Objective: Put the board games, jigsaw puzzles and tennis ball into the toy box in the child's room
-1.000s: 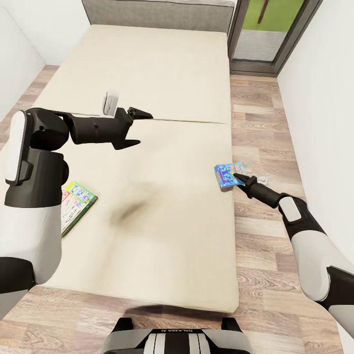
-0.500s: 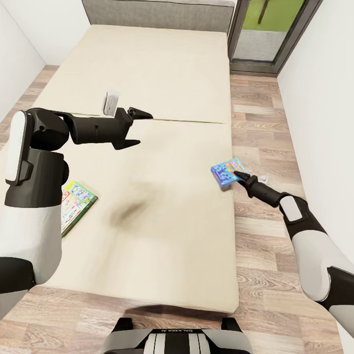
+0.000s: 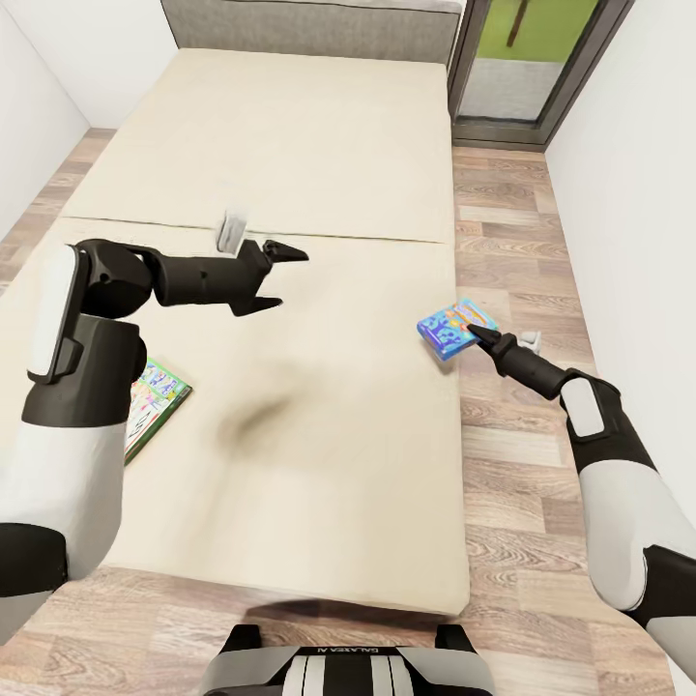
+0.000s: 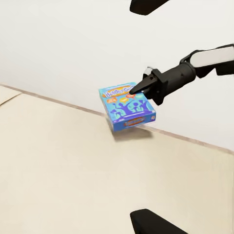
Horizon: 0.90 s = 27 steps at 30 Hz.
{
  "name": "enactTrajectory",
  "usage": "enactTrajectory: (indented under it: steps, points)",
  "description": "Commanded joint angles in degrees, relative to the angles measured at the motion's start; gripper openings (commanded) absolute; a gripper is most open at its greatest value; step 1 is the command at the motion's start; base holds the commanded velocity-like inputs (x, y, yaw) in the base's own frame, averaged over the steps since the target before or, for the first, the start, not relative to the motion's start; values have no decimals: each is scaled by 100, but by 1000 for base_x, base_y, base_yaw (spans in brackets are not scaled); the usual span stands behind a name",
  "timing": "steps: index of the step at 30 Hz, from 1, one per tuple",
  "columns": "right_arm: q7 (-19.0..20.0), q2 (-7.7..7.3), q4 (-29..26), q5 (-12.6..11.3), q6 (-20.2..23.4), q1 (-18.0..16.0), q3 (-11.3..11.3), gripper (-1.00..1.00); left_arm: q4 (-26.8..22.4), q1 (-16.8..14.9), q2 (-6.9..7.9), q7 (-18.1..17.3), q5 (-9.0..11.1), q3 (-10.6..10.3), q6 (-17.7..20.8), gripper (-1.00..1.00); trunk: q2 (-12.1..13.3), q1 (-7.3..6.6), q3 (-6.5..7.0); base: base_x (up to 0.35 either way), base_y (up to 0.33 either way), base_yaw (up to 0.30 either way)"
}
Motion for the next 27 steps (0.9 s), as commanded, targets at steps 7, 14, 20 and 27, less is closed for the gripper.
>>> enactTrajectory:
  steps: [7, 14, 20, 27]
  points:
    - [6, -2, -18, -1, 38, -3, 5, -100, -70, 143, -6, 23, 50, -53, 5, 100, -2, 0, -3, 0, 0, 0]
    - [8, -31, -105, 17, 79, -7, 26, -100, -309, 363, -76, -9, 46, -242, -14, 100, -2, 0, -3, 0, 0, 0]
    - [10, -58, -387, 16, 151, -2, 34, -100, -412, 595, -253, -19, 41, -304, -23, 100, -2, 0, -3, 0, 0, 0]
    - [16, -121, -930, 38, 466, 204, 35, -100, -453, 769, -555, 5, -120, -360, -24, 100, -2, 0, -3, 0, 0, 0]
